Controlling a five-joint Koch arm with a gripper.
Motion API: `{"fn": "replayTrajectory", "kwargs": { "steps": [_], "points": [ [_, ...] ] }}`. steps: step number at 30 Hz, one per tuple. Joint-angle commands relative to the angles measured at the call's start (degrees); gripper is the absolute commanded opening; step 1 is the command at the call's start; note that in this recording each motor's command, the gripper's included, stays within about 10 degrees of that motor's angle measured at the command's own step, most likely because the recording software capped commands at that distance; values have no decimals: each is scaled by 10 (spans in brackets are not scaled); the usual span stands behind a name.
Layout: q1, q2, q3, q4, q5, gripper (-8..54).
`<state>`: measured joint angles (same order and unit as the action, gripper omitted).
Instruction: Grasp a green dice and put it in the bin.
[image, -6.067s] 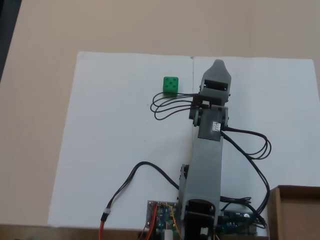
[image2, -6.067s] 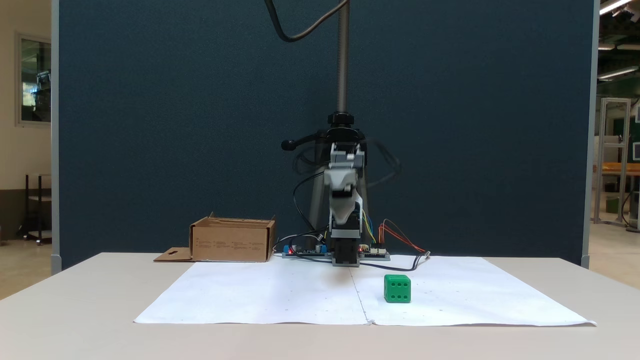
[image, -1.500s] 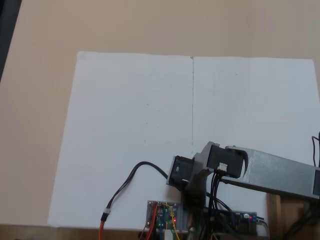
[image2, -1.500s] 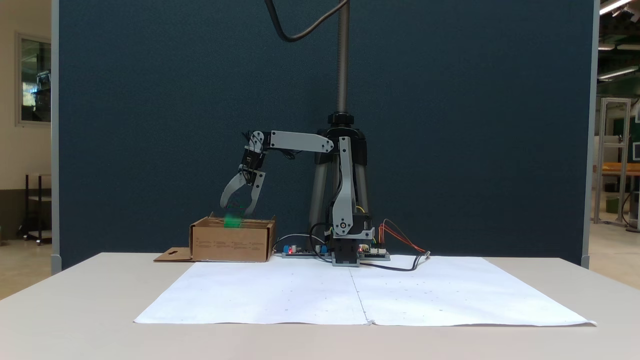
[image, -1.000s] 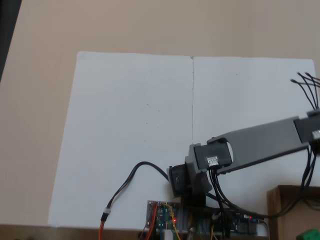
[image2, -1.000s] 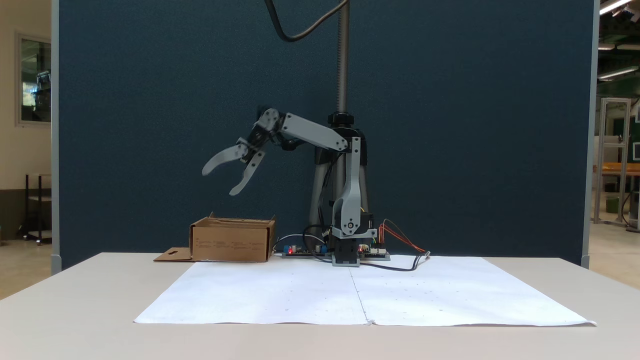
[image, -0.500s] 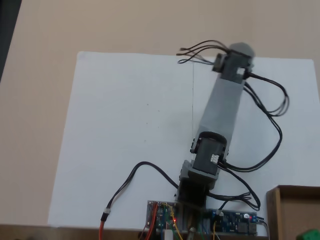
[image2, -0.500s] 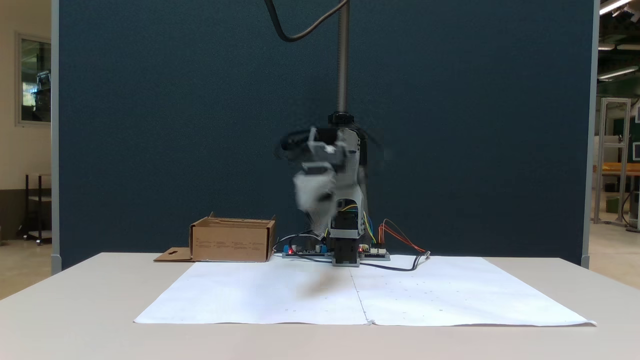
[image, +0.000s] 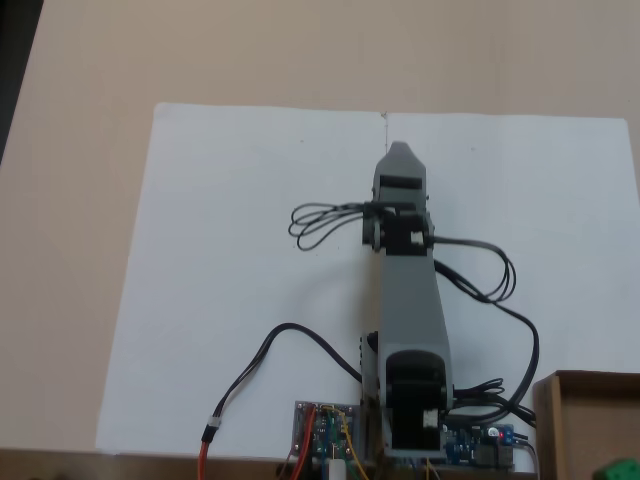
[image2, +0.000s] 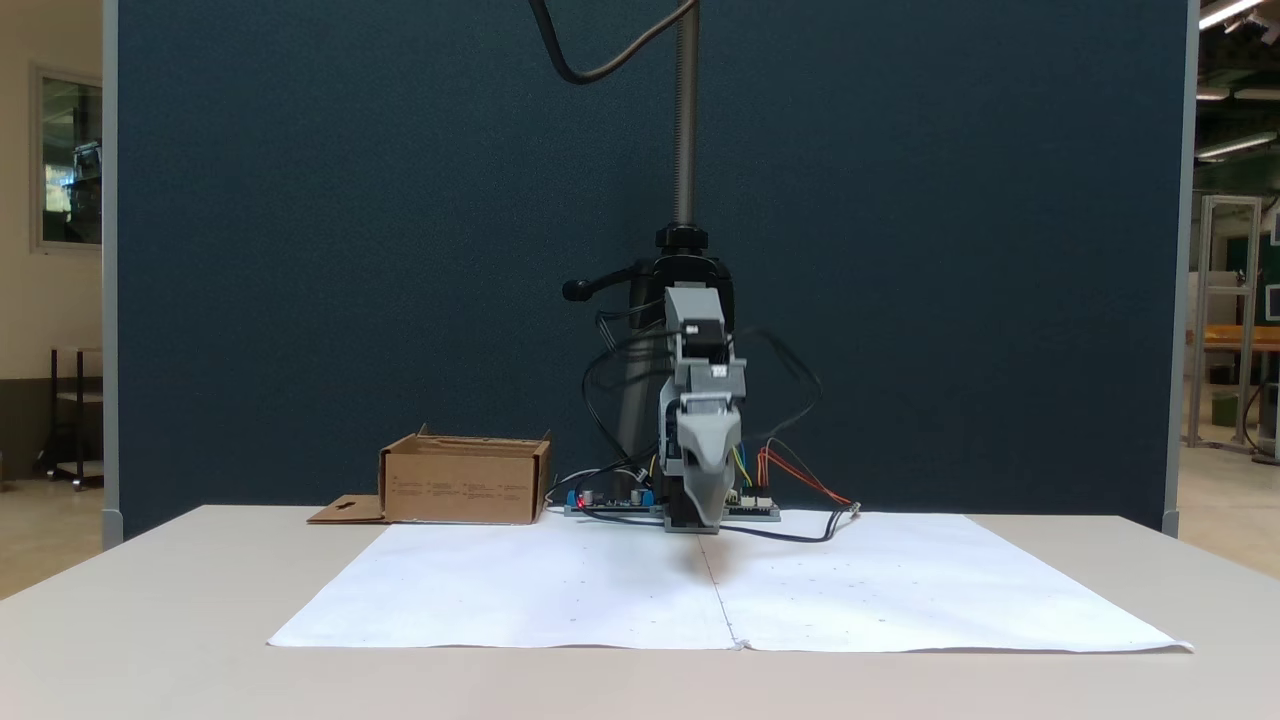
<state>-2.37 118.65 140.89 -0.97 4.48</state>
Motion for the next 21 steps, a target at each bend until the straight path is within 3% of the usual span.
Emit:
{"fn": "replayTrajectory", "kwargs": {
  "steps": [1,13,21],
  "points": [
    [-6,37,36,-95,5,446],
    [8,160,354,-399,-27,445],
    [82,160,383,-549,-33,454]
  ]
}}
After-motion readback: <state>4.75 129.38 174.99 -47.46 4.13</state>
